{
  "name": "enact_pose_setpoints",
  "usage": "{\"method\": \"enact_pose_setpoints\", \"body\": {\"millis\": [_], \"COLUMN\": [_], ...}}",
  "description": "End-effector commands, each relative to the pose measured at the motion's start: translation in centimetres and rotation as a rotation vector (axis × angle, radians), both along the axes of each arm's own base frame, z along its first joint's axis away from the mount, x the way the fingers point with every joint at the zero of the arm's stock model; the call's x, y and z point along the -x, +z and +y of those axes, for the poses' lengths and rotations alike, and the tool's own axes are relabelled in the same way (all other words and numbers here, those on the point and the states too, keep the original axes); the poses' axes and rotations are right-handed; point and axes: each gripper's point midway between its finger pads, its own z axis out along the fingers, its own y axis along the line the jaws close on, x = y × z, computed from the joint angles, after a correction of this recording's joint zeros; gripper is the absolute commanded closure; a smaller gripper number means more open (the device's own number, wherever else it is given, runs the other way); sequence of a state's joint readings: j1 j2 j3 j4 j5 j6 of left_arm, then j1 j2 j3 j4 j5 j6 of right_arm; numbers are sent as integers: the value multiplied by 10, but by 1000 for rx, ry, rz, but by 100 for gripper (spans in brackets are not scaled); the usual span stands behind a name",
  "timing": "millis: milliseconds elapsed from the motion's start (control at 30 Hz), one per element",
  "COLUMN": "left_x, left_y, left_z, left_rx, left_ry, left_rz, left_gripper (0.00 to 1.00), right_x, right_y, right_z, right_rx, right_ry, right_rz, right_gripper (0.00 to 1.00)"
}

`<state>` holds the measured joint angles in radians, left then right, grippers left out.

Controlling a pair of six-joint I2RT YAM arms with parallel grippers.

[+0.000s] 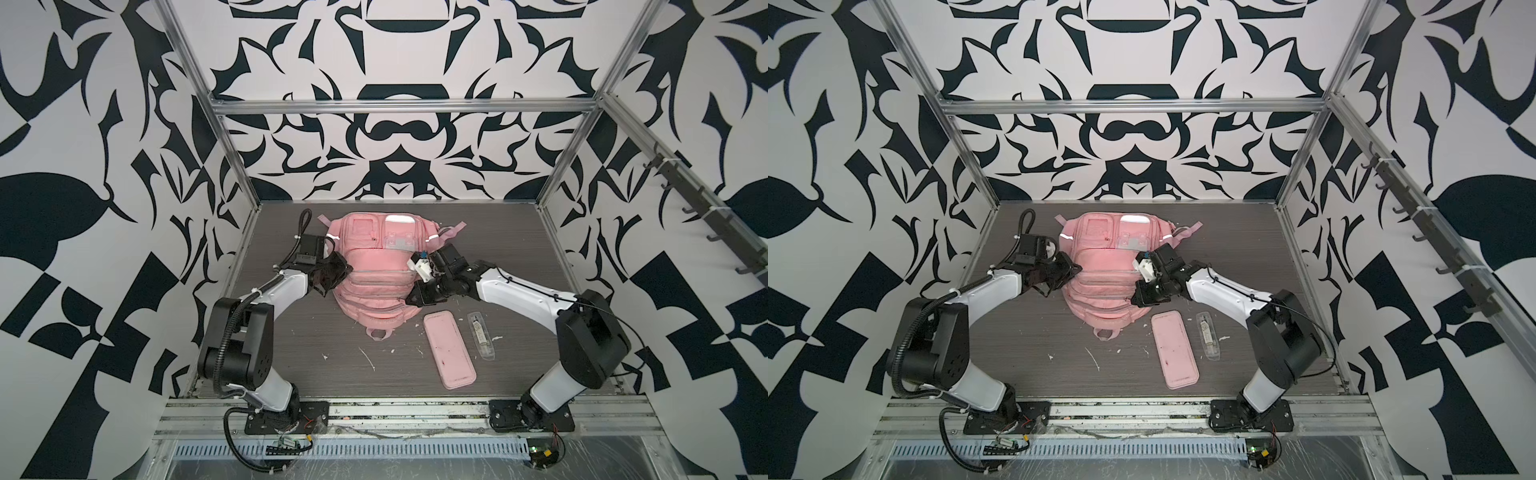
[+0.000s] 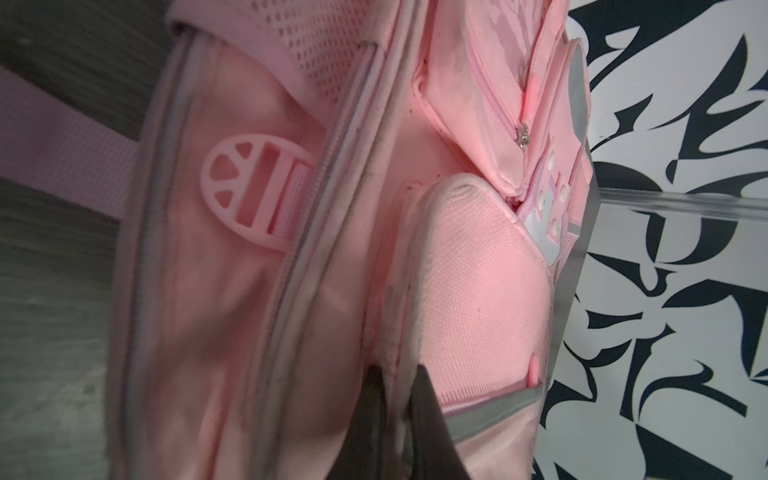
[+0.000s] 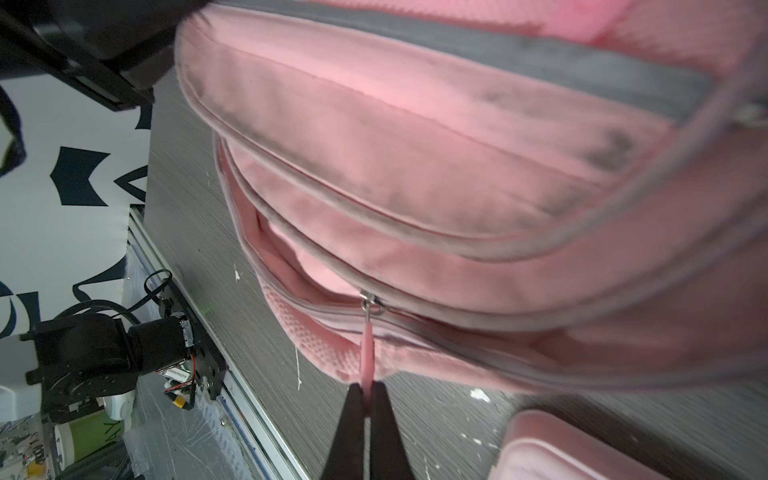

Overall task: Pack the student bag
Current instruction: 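Continue pulling the zipper closed with the right gripper while the left gripper steadies the bag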

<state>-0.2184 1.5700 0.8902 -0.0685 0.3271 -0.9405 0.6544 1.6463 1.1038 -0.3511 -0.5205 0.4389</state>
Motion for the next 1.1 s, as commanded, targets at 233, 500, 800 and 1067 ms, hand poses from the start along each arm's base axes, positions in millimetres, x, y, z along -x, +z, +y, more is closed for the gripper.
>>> {"method": "enact_pose_setpoints", "body": {"millis": [233,500,800,1067], "left_x": [-11,-5,-6,-21], "left_y": [30,34,29,15], "left_z": [-5,-8,-1,-32], "left_rx": [96,56,-125,-102], "left_ry": [124,69,-69,-225], "left_rz": [-86,-101,-94,-55], "left_gripper": [100,100,36,44], "right_x": [-10,-21,-26,-32], "right_y": [35,44,42,38], "right_z": [110,132,75,12], "right_rx": [-128,-147,-107,-64], "right_ry": [129,154,86,-15], "right_rz": [-60,-88,-95,-109], "right_gripper": [100,100,100,100]}}
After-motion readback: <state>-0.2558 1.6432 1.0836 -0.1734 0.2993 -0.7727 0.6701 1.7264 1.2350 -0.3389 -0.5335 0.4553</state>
